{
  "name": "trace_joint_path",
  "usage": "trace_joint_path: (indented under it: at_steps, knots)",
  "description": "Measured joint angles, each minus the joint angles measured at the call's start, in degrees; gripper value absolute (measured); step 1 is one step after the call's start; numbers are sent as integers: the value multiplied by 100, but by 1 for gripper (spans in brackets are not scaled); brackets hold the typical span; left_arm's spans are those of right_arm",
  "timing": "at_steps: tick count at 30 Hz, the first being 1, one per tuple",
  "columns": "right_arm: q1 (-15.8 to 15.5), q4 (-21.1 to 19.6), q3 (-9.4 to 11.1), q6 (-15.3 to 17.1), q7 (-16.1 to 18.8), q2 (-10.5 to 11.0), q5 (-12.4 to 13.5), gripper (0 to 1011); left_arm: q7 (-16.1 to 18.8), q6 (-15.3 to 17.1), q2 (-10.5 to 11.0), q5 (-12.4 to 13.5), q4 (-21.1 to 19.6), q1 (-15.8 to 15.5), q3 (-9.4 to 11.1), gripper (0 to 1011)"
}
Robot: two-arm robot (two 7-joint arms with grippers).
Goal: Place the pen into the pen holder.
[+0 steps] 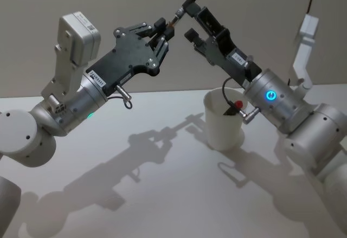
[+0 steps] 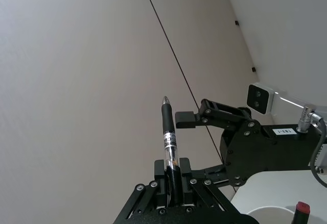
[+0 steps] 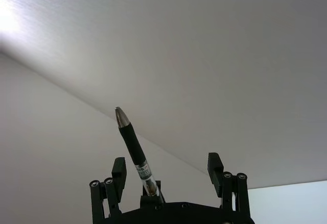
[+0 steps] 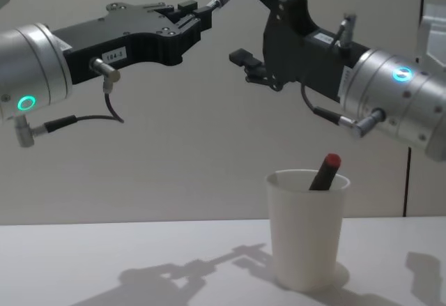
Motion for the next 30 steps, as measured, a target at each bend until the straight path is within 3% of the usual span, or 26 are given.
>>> trace_joint_path:
  at_steps: [9,18,30]
  knots:
    - [87,51,-63,-208,303,-39,-260,1001,-14,41,7,-26,0,13,-3,169]
    - [136,-17,-134,-493,589,-37,-710,1001,-34,68,1,-36,11,14,1,167]
    - [153,-70,-223,-869,474,-30,-1296,1001,-32,101,30,-52,-22,54,1,167]
